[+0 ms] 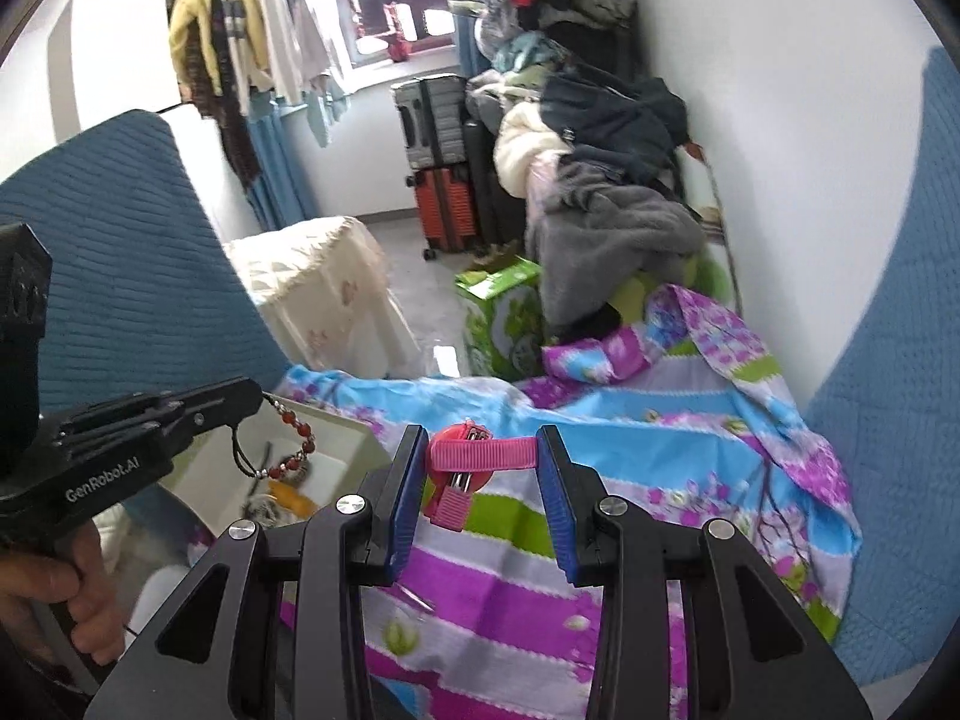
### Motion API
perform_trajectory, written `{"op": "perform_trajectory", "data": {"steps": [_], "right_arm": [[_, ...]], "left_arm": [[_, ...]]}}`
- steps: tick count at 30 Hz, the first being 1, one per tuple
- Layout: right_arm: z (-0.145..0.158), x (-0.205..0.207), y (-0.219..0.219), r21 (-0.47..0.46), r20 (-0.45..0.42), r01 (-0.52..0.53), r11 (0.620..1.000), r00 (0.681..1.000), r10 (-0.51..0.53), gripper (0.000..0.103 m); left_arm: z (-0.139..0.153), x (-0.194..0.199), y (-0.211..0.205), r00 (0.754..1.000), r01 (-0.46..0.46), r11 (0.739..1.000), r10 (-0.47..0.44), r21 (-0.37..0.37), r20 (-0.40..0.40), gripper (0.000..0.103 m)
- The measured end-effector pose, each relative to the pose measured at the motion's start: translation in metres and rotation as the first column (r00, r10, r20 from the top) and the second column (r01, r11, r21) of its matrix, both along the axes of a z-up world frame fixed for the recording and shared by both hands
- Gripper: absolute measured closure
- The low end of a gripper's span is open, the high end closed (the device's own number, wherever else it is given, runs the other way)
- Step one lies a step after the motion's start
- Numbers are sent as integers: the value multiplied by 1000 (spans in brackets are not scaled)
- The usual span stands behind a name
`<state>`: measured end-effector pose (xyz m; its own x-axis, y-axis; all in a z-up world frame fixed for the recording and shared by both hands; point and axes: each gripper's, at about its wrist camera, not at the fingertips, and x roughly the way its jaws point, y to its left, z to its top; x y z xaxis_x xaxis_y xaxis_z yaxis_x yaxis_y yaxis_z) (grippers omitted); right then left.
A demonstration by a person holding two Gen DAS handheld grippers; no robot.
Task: Organize jewelry
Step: 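Lift and carry the bracelet and pink tag over the white box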
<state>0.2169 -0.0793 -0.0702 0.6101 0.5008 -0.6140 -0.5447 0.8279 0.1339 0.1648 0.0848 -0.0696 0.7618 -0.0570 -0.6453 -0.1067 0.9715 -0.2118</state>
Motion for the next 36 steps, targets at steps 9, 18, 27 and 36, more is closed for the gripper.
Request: {"op": "perform_trajectory", "data": {"steps": [9,18,27,36], "right_arm": [[10,-8,58,16,17,-115,993,993,115,69],[-10,-12,122,0,-19,-230,973,973,230,69],[-56,-5,165,-72,-108,-296,953,952,287,69],[-96,7,184,-155,-194,-294,943,945,263,69]], "left_arm": [[10,-25,49,993,-112,994,112,14,25,101],[-10,-42,91,977,-214,977,214,-2,-10,101],[-61,-39,122,957,-274,961,268,-46,-109,101],[-108,-27,134,940,-282,957,261,-67,-218,101]]}}
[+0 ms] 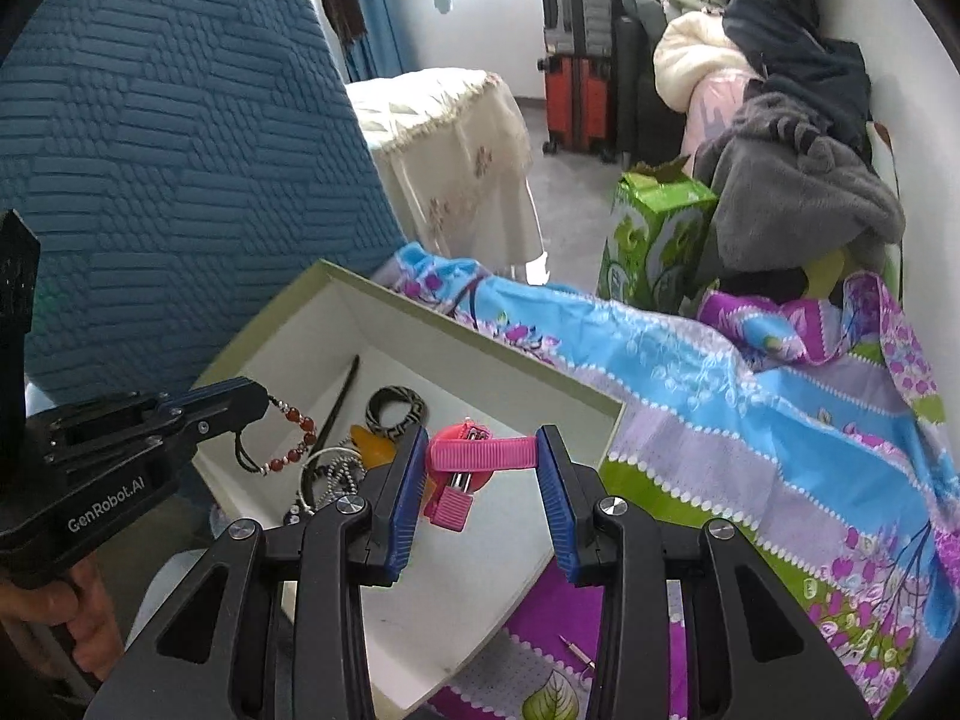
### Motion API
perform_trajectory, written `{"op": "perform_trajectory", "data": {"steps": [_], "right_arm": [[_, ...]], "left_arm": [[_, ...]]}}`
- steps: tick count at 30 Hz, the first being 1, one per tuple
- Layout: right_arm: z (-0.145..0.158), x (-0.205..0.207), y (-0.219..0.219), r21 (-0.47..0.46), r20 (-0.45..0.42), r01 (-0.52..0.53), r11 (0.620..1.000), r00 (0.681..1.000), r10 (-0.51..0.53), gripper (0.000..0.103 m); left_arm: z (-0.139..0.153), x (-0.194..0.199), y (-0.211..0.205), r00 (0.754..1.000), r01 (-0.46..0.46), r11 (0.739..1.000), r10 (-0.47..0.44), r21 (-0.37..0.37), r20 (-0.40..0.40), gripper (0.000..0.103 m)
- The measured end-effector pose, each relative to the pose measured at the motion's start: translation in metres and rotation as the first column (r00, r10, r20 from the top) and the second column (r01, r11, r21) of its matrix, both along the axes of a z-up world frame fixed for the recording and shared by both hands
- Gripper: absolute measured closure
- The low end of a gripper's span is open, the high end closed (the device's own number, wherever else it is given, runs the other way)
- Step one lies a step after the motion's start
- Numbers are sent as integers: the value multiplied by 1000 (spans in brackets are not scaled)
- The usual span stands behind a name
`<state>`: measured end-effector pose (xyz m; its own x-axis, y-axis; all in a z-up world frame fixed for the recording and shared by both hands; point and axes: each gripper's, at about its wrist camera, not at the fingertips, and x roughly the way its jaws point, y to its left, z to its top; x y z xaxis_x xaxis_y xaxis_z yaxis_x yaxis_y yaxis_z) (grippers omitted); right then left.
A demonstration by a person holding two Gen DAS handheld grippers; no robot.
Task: Organize jewelry
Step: 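Lift and carry the bracelet and pink tag over the white box, then open both grippers to release the bracelet and pink tag into the box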
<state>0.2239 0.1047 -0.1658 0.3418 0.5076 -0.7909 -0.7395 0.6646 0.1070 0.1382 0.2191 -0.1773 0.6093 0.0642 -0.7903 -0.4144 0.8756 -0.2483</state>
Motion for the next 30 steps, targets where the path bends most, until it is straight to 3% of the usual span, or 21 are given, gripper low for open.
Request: {"op": "perform_trajectory", "data": {"steps": [10,12,14,15,17,19,26,30], "right_arm": [[-9,5,3,-19,-22,5,1000,1000,-5,68],[-6,6,2,-16,-21,6,1000,1000,-7,61],[-3,6,0,-5,-16,9,1000,1000,-9,60],[-1,6,-1,-3,-14,12,1000,1000,-12,58],[4,5,-4,7,-11,21,1000,1000,-21,56],[10,4,-8,16,-4,28,999,1000,-28,53],[55,-2,-30,96,61,53,994,996,-59,39],[82,-8,-45,126,120,65,990,990,-81,38]], "left_arm": [[-3,5,1,1000,15,1000,-15,12,-21,100],[-1,6,0,1000,13,1000,-13,15,-26,100],[1,5,0,999,14,1000,-13,11,-35,99],[2,5,0,999,10,1000,-10,13,-37,91],[8,1,-1,1000,-6,1000,6,23,-26,60],[18,-5,-2,1000,-20,999,20,38,8,49],[57,-15,-14,998,-16,996,11,83,65,36],[90,-27,-27,989,-23,993,7,112,146,30]]}}
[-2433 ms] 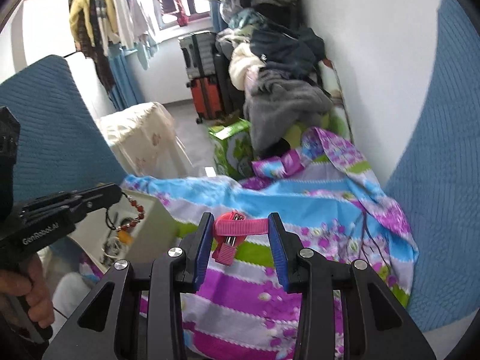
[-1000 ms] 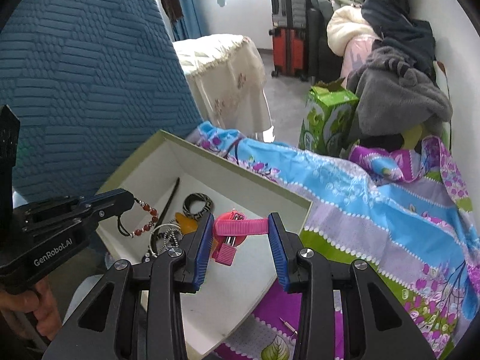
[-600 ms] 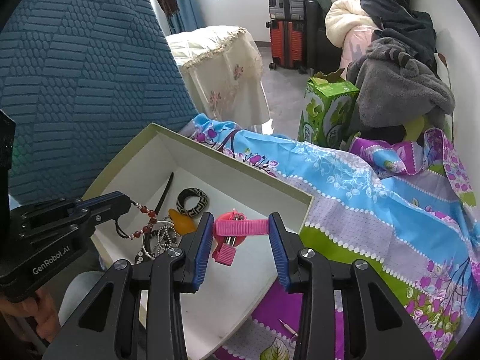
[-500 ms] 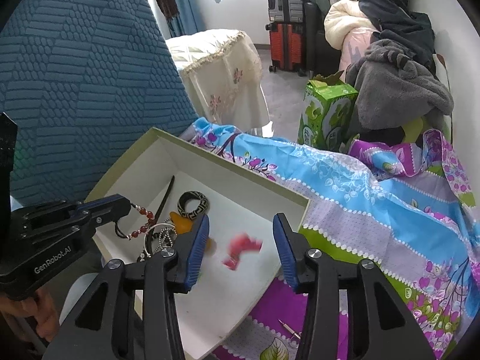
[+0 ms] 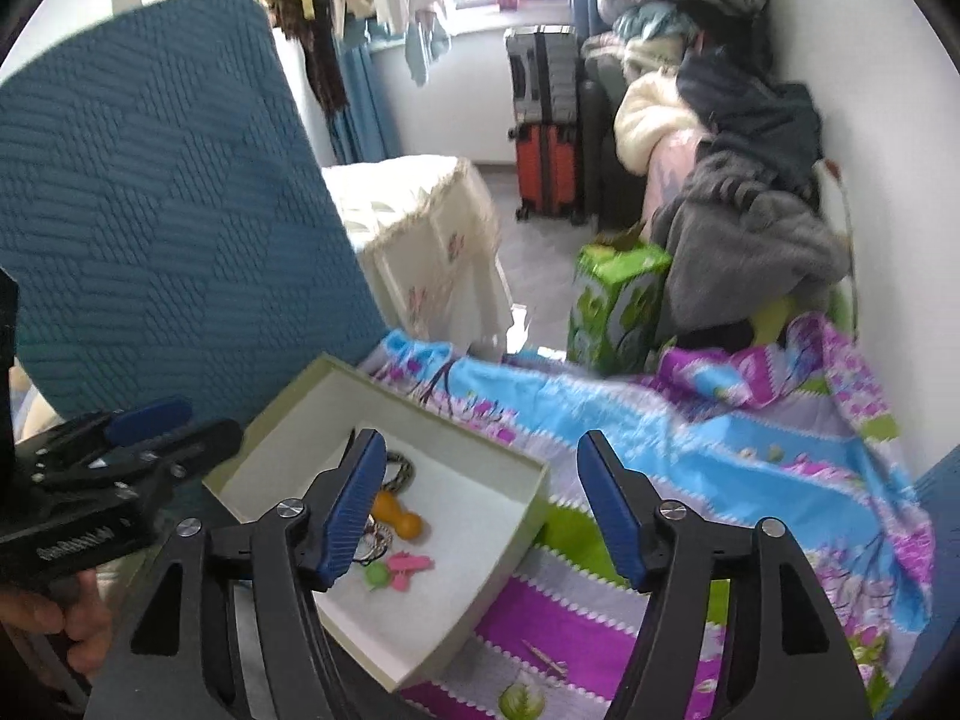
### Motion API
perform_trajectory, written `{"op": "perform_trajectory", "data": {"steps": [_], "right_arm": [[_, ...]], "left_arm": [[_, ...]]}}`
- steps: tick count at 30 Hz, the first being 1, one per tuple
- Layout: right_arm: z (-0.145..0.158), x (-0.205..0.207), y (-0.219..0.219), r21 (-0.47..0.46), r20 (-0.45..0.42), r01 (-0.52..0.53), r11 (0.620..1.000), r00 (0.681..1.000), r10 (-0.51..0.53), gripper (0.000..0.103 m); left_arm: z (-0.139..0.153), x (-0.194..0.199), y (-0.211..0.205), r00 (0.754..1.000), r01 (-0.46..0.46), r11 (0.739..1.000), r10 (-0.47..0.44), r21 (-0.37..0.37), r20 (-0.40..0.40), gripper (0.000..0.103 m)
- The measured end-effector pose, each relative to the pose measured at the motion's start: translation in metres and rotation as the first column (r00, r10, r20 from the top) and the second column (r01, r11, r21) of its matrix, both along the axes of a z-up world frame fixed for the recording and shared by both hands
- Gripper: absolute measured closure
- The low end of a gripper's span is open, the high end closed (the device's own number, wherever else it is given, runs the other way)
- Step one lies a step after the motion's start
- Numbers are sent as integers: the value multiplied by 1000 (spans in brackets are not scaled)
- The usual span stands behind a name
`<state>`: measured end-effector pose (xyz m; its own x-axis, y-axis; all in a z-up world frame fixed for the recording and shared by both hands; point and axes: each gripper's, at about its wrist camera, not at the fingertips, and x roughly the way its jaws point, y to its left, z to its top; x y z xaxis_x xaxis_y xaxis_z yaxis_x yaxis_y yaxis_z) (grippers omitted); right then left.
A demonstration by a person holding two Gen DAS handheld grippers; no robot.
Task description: Organize jewelry
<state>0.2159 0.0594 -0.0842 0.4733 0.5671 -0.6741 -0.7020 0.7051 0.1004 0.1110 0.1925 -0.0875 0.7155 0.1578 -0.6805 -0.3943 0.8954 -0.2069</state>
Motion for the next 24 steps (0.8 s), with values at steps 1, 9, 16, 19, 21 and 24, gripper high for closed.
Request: {"op": "perform_trajectory", "data": {"steps": [1,9,16,19,21,24], "right_arm": [[5,-1,-5,12,7,3,1000,1000,-3,38],[56,-26,-44,101,89,-1,995,996,-8,36],[87,-53,-79,159,163,-10,987,987,-16,36],[92,-63,-91,179,167,-8,984,986,-23,36],[94,-73,-96,175,186,-2,985,982,-31,36],[94,-85,-104,177,193,-7,984,981,-28,36]], "left_arm": [[9,-3,-5,1000,3,1000,-3,12,18,28],[56,-25,-38,994,11,996,-20,84,106,25],[80,-55,-62,984,-10,993,-11,116,176,25],[86,-64,-71,983,-15,990,-11,140,183,25],[88,-70,-75,983,-17,989,-10,145,185,25],[90,-79,-80,982,-25,988,-4,153,189,25]]}}
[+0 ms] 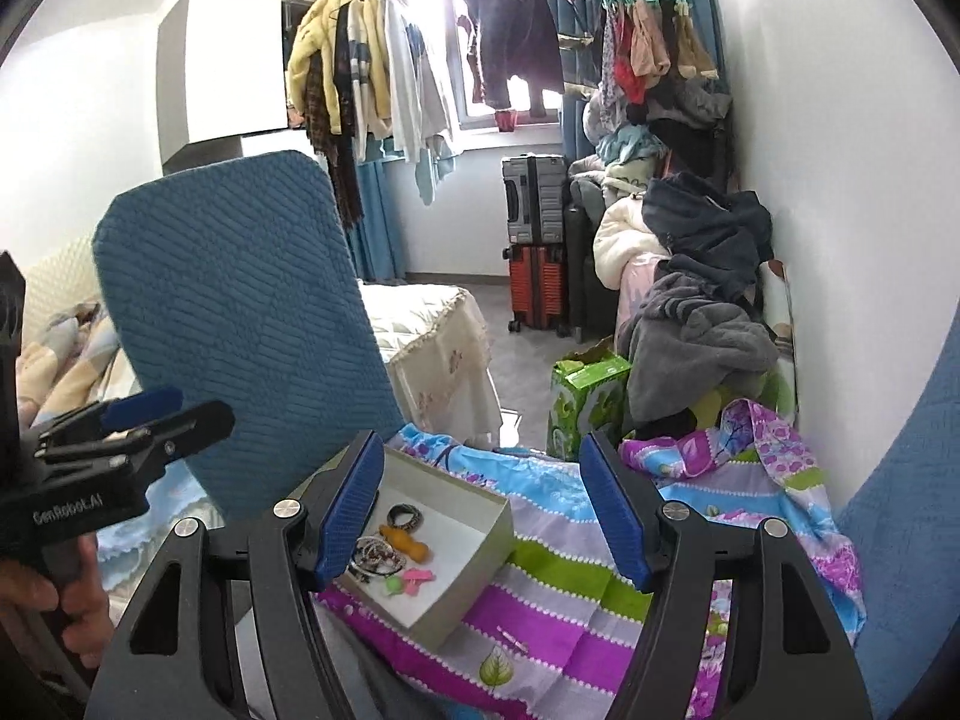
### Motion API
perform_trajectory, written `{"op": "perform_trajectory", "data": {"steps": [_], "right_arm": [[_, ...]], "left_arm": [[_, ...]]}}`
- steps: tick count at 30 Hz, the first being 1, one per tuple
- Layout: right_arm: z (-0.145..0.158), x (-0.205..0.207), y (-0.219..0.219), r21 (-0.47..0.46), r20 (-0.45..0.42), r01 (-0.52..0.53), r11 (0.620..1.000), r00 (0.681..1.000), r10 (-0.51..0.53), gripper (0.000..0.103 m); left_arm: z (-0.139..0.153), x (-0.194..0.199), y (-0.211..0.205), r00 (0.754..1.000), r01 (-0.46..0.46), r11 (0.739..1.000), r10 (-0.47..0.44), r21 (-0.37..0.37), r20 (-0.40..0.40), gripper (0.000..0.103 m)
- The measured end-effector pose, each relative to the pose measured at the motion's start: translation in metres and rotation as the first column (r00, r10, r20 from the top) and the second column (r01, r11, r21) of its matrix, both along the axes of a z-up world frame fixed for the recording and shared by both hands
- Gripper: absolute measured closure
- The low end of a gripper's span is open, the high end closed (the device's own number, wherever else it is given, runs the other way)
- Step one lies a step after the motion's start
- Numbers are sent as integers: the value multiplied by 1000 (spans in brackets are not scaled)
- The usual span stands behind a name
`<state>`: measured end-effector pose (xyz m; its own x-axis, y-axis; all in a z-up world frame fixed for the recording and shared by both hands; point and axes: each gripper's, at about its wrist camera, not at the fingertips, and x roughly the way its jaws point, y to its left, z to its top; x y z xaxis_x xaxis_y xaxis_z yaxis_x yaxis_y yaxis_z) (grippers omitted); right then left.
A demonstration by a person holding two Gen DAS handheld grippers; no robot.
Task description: Organize jewelry
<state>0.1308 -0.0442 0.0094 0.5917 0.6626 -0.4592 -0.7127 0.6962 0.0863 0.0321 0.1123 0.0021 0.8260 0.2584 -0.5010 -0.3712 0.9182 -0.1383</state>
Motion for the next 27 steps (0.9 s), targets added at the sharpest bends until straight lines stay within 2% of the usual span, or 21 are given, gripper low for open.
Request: {"op": "perform_trajectory", "data": {"steps": [4,12,20,27], "right_arm": [[-7,-8,-8,24,-48,-10,1000,999,11,36],[-33,-25,-21,-29,-99,18,999,995,-21,36],[-48,-30,-27,-58,-123,46,997,991,-53,35],[-59,-33,-30,-46,-135,64,997,988,-69,32]], "left_arm": [[-5,-4,-4,999,-27,1000,27,-3,-20,25],[-18,-11,-7,998,-40,999,39,-5,-51,25],[-42,-20,-9,993,-55,998,52,-30,-110,25],[-55,-24,-5,989,-71,996,63,-56,-135,25]]}}
